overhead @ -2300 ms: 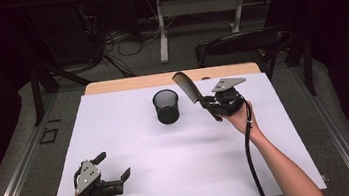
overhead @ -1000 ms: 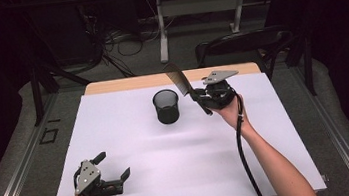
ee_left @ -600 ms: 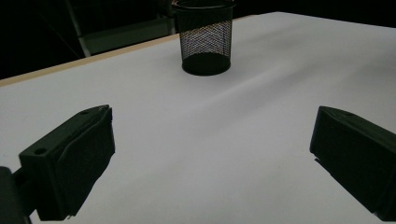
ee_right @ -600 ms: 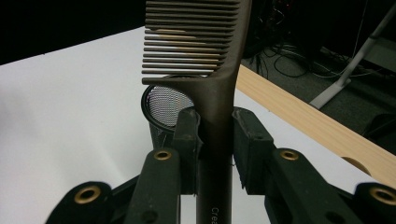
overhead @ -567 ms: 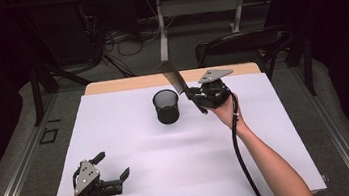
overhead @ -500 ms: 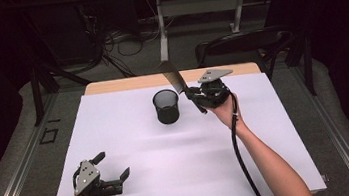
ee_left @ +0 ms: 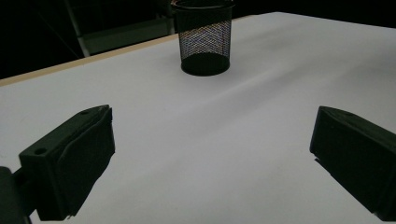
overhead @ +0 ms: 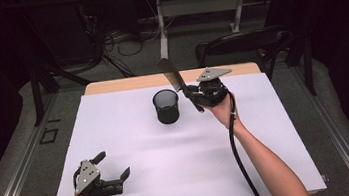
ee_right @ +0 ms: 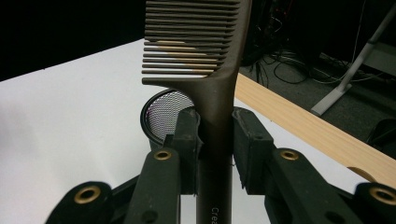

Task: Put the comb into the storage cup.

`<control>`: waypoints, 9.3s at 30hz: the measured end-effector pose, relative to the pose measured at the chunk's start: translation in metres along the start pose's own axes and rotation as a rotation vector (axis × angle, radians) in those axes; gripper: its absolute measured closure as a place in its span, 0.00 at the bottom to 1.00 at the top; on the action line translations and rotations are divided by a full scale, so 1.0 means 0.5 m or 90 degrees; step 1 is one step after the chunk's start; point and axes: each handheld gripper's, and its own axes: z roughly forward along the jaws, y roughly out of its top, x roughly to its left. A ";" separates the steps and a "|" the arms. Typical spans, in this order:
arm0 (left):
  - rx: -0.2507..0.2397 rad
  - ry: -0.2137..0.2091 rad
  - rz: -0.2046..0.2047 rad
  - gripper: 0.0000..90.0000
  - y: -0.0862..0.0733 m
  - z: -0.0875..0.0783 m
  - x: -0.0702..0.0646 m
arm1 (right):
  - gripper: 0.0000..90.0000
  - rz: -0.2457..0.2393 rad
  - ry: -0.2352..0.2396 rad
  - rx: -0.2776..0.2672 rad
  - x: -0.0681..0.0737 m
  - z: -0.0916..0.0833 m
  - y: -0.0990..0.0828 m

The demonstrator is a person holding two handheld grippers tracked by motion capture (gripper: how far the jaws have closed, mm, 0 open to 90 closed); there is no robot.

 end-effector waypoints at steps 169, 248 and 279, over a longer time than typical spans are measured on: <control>-0.011 0.007 0.007 0.00 0.004 -0.006 0.001 | 0.81 0.025 -0.001 -0.146 0.027 0.116 0.083; -0.013 0.009 0.008 0.00 0.004 -0.007 0.000 | 0.81 0.020 0.012 -0.092 0.038 0.196 0.049; -0.014 0.009 0.007 0.00 0.004 -0.007 0.000 | 0.81 0.023 0.016 -0.071 0.037 0.214 0.025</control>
